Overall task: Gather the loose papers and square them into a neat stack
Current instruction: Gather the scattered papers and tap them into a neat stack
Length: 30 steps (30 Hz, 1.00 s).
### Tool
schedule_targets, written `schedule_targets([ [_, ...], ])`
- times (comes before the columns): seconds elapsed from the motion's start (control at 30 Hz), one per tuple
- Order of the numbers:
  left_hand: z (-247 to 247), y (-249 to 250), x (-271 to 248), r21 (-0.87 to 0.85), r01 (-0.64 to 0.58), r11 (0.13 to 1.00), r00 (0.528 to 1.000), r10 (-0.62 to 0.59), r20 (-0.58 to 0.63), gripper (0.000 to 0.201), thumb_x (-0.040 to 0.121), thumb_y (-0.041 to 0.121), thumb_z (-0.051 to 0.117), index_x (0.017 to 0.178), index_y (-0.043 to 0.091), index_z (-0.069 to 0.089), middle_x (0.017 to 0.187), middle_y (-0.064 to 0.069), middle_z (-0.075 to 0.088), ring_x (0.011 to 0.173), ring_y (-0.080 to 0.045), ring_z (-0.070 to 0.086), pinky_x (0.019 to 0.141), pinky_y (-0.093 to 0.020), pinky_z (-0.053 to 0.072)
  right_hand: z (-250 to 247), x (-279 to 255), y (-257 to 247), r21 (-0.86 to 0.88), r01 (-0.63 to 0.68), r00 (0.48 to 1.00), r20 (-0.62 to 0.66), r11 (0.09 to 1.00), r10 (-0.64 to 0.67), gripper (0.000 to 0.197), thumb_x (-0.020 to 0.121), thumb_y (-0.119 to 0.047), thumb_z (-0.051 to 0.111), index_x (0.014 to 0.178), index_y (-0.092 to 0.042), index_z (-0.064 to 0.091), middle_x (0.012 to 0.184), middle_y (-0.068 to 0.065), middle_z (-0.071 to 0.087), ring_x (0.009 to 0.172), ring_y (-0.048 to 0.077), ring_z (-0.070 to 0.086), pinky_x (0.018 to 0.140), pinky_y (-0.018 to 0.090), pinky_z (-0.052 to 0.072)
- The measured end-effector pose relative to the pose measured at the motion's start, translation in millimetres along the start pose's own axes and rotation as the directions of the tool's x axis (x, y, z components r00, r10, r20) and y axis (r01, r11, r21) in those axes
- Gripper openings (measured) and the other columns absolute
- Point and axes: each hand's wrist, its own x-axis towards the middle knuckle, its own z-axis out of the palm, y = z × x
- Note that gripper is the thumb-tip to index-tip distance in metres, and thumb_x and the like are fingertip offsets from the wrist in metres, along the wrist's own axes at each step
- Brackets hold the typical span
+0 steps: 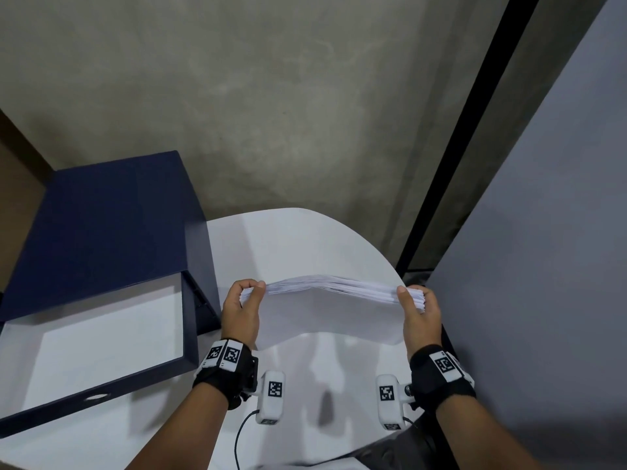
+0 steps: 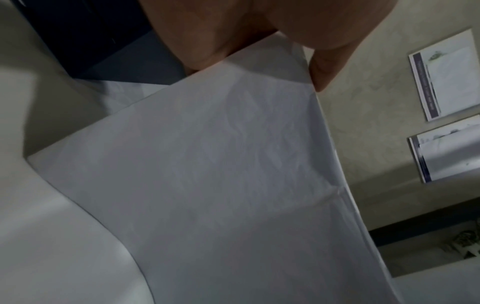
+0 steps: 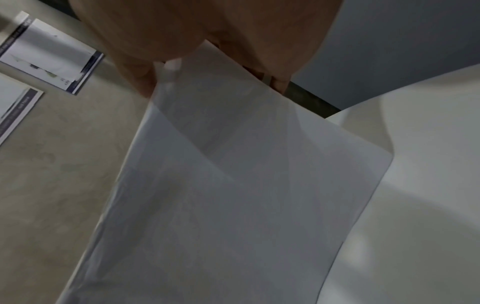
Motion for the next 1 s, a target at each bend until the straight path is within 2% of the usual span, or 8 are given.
schedule_targets([
  [0.2,-10.8,-5.1,0.4,0.069,0.011,0.998,0.985,-0.023,0.173,0.036,0.074,0.024,0.078,0.099,0.035,0.054,0.097,0.002,0.061,0.084,-0.02,0.058,0.074,-0.033,0.051,-0.3,-2.3,-7.0,-0.026,-0.024,1.0,0.002,0.999,0.024,0.013,0.087,-0.034,0.069,0.092,-0.029,0.059,0.099,0.008,0.067,0.099,0.035,0.064,0.09,0.053,0.055],
  [0.4,2.2,28.2,-5.5,0.315,-0.256,0.914,0.964,0.215,0.158,0.019,0.088,0.006,0.063,0.089,0.021,0.052,0.085,0.003,0.057,0.065,-0.001,0.047,0.058,-0.016,0.04,7.3,0.5,-32.5,-0.278,0.164,0.964,-0.156,0.947,-0.213,0.051,0.074,-0.056,0.062,0.118,-0.037,0.048,0.123,-0.01,0.049,0.122,0.023,0.05,0.106,0.048,0.043],
  [0.5,16.4,55.0,-8.7,0.338,-0.479,0.81,0.874,0.404,0.269,0.024,0.084,0.0,0.064,0.085,0.023,0.054,0.078,0.014,0.059,0.069,-0.002,0.053,0.063,-0.016,0.04,25.3,-9.1,-74.5,-0.374,0.552,0.834,0.249,0.746,-0.493,0.063,0.077,-0.04,0.069,0.134,-0.023,0.047,0.135,-0.004,0.049,0.129,0.018,0.044,0.111,0.041,0.035],
  [0.57,28.1,76.4,-13.5,0.313,-0.622,0.718,0.778,0.521,0.351,0.026,0.079,-0.005,0.064,0.085,0.019,0.057,0.076,0.018,0.057,0.07,0.002,0.051,0.065,-0.013,0.039,41.4,-17.7,-95.4,-0.459,0.727,0.682,0.569,0.511,-0.458,0.066,0.075,-0.044,0.067,0.135,-0.027,0.047,0.139,-0.007,0.049,0.134,0.018,0.04,0.115,0.046,0.029],
  [0.63,37.1,97.5,-18.8,0.272,-0.734,0.622,0.672,0.611,0.418,0.026,0.076,-0.008,0.063,0.085,0.016,0.059,0.078,0.018,0.057,0.072,-0.001,0.051,0.07,-0.022,0.042,53.9,-21.1,-105.2,-0.547,0.78,0.626,0.678,0.304,-0.385,0.054,0.077,-0.044,0.062,0.129,-0.031,0.051,0.138,-0.01,0.052,0.135,0.017,0.041,0.116,0.049,0.024],
  [0.8,38.8,121.3,-25.2,0.288,-0.85,0.441,0.524,0.763,0.38,0.029,0.081,0.014,0.065,0.103,0.028,0.053,0.101,0.009,0.065,0.097,-0.012,0.058,0.094,-0.035,0.037,53.9,-16.8,-110.0,-0.52,0.755,0.656,0.599,0.401,-0.458,0.011,0.086,-0.023,0.054,0.097,-0.021,0.058,0.078,0.003,0.069,0.078,0.033,0.063,0.063,0.039,0.051],
  [0.9,22.6,106.1,-12.5,0.38,-0.749,0.543,0.627,0.766,0.142,0.061,0.076,0.032,0.074,0.129,0.017,0.046,0.14,-0.006,0.043,0.134,-0.021,0.039,0.111,-0.038,0.029,42.5,-12.0,-108.4,-0.395,0.666,0.737,0.481,0.633,-0.475,0.01,0.087,-0.016,0.063,0.096,-0.02,0.063,0.075,0.0,0.069,0.077,0.028,0.065,0.067,0.035,0.053],
  [1.0,6.9,86.1,-0.1,0.116,-0.418,0.901,0.908,0.411,0.078,0.094,0.069,0.043,0.075,0.144,0.021,0.024,0.153,-0.005,0.029,0.141,-0.017,0.031,0.117,-0.046,0.028,35.1,-9.9,-106.4,-0.168,0.449,0.837,0.424,0.877,-0.347,0.024,0.089,-0.012,0.067,0.101,-0.033,0.067,0.092,-0.011,0.074,0.091,0.009,0.07,0.084,0.03,0.054],
])
